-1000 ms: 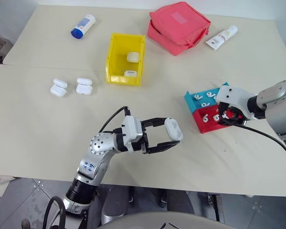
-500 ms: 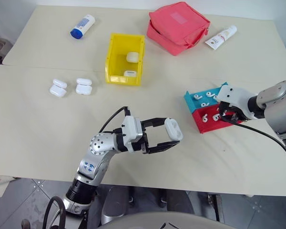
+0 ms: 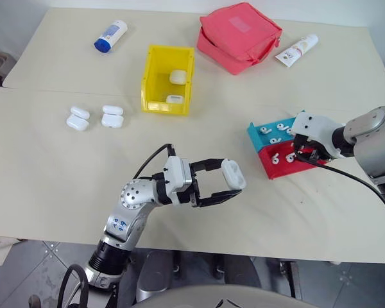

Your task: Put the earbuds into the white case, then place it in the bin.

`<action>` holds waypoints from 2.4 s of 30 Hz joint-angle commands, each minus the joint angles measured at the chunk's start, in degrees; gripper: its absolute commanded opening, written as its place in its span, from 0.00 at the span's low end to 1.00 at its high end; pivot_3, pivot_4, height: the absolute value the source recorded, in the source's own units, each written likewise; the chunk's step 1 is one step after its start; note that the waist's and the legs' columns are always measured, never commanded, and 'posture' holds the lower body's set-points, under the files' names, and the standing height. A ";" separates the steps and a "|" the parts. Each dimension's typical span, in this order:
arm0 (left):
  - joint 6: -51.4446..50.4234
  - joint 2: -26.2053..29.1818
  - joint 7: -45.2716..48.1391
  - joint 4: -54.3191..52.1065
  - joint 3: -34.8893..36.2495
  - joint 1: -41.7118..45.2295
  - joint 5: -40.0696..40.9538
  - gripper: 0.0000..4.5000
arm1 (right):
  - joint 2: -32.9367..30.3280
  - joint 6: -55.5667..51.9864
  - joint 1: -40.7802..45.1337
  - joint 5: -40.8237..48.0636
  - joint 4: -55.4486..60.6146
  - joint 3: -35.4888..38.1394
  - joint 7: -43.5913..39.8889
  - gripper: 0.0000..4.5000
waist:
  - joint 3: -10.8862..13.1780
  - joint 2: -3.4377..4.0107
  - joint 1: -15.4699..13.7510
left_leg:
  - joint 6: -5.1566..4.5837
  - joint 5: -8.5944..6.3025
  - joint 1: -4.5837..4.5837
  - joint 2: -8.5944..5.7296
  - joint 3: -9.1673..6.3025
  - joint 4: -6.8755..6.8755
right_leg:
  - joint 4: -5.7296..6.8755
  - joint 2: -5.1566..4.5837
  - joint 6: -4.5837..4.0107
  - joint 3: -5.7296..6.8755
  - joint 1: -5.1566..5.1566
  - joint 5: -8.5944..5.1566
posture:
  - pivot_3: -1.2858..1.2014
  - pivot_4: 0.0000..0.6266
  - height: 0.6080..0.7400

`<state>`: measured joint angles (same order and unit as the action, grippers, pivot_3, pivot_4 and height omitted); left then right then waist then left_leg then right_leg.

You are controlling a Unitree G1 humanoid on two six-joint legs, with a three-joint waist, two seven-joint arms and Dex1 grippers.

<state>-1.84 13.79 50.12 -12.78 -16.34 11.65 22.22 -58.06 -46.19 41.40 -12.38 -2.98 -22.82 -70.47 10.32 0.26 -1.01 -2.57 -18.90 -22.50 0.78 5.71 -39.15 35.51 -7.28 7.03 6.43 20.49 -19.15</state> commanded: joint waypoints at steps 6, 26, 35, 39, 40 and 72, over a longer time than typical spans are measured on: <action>0.91 -0.14 -0.33 -2.21 0.07 -0.27 -0.04 0.62 | -0.35 0.08 -0.32 -1.38 -0.07 -1.13 -0.09 0.10 | 0.00 0.00 -0.02 | 0.00 0.00 0.00 0.00 0.00 0.00 | 0.00 0.00 0.00 0.01 -0.01 0.00 | 0.52 0.24 1.00; 1.36 0.49 5.59 3.53 1.70 4.10 2.14 0.62 | 5.43 0.57 -17.37 27.03 26.22 35.44 0.71 0.10 | 0.00 0.00 -0.41 | -0.01 0.00 -0.13 -0.05 -0.17 -0.02 | 0.00 0.00 0.00 0.15 0.00 0.00 | 0.52 0.24 1.00; 0.00 0.36 10.98 8.73 5.57 8.26 6.69 0.62 | 22.70 -0.29 -25.57 50.55 42.33 45.95 11.57 0.10 | 0.00 -0.01 -0.33 | -0.02 0.01 -0.11 -0.06 -0.21 -0.02 | 0.06 0.04 0.00 0.14 0.00 0.00 | 0.52 0.24 1.00; -0.82 0.18 13.01 9.69 6.98 10.05 8.64 0.62 | 25.72 1.75 -27.68 53.54 44.19 42.67 15.56 0.10 | 0.00 0.00 -0.35 | -0.02 0.01 -0.12 -0.10 -0.21 -0.02 | 0.09 0.03 0.00 0.13 0.01 0.00 | 0.52 0.24 1.00; -1.04 0.17 13.57 9.89 7.32 10.52 9.10 0.62 | 26.21 2.60 -28.07 53.50 44.18 41.31 16.30 0.10 | 0.00 -0.01 -0.34 | -0.04 0.01 -0.12 -0.12 -0.21 -0.02 | 0.09 0.03 0.00 0.13 0.01 0.00 | 0.52 0.24 1.00; 0.43 1.43 24.23 17.34 8.98 15.11 9.41 0.62 | 24.30 16.20 -28.03 52.84 39.03 28.74 19.17 0.10 | 0.00 -0.01 -0.33 | -0.05 0.02 -0.12 -0.11 -0.21 -0.02 | 0.10 0.09 0.00 0.11 0.04 0.00 | 0.52 0.24 1.00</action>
<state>-2.23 15.70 73.84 5.51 -7.71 26.22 31.24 -33.08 -31.34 13.01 40.60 35.56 5.99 -51.07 10.32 0.25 -1.33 -2.62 -18.89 -22.62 0.66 5.51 -39.17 35.62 -7.19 7.03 6.53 20.53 -19.15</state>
